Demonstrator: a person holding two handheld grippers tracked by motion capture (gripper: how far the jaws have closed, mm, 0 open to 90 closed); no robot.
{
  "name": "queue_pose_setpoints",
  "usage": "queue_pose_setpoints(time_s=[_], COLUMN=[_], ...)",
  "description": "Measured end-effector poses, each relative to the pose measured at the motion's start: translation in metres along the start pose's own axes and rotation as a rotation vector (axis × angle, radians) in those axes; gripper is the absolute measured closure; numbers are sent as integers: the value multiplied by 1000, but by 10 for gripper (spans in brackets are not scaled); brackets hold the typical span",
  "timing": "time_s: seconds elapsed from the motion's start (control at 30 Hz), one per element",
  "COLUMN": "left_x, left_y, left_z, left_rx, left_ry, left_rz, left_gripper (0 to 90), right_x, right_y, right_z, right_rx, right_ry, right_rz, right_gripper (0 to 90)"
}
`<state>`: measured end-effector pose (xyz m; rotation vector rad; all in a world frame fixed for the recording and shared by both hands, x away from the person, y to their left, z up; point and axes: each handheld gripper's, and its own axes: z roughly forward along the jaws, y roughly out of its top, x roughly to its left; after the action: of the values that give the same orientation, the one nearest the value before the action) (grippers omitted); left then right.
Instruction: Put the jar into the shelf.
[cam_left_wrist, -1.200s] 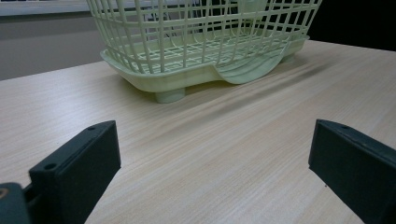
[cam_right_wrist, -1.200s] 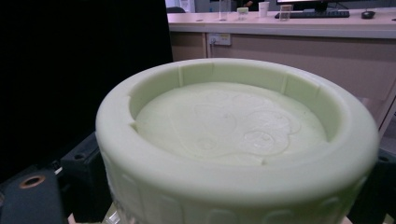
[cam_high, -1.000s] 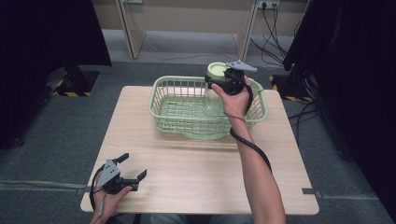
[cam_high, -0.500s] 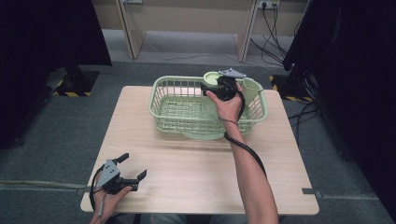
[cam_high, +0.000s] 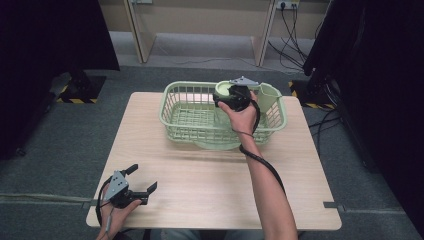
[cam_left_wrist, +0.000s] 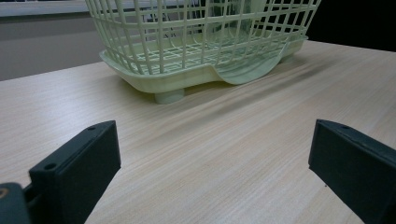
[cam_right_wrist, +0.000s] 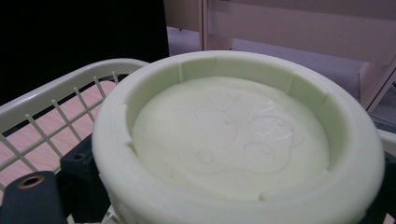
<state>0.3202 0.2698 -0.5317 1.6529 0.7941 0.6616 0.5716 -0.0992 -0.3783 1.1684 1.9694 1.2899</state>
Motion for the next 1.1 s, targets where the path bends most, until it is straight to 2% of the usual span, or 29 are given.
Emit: queue_pose_setpoints(time_s=[0.3,0.33,0.37,0.47,0.5,0.67,0.77,0.83,0.93,1.0,1.1], left_x=[0,0,0,-1,-1,-1,-1,-1,-1,-1,-1], left_y=[0,0,0,0,0,0,0,0,0,0,0], left_z=[0,0,0,1,1,1,1,1,1,1,1], left_rx=[-1,-1,0,1,1,1,1,1,1,1,1], left_ry=[-1,-1,-1,-1,-1,0,0,0,1,1,1], left_rz=[1,1,0,0,0,1,1,0,1,0,0], left_gripper=[17,17,17,17,17,17,17,17,17,17,17], right_x=[5,3,3,2,2,2,1,1,-1,-1,-1], right_y=[1,1,1,1,-2,-2,-3,-3,-7,-7,-11], right_z=[-2,-3,-3,-5,-15,-15,-25,-25,-39,-39,-52], right_rx=[10,4,4,11,13,13,10,10,3,3,-7], right_ry=[-2,17,17,30,48,48,55,55,64,64,76], right_rz=[-9,33,33,43,42,42,45,45,46,46,41], right_gripper=[90,90,50,38,38,23,21,20,19,18,18])
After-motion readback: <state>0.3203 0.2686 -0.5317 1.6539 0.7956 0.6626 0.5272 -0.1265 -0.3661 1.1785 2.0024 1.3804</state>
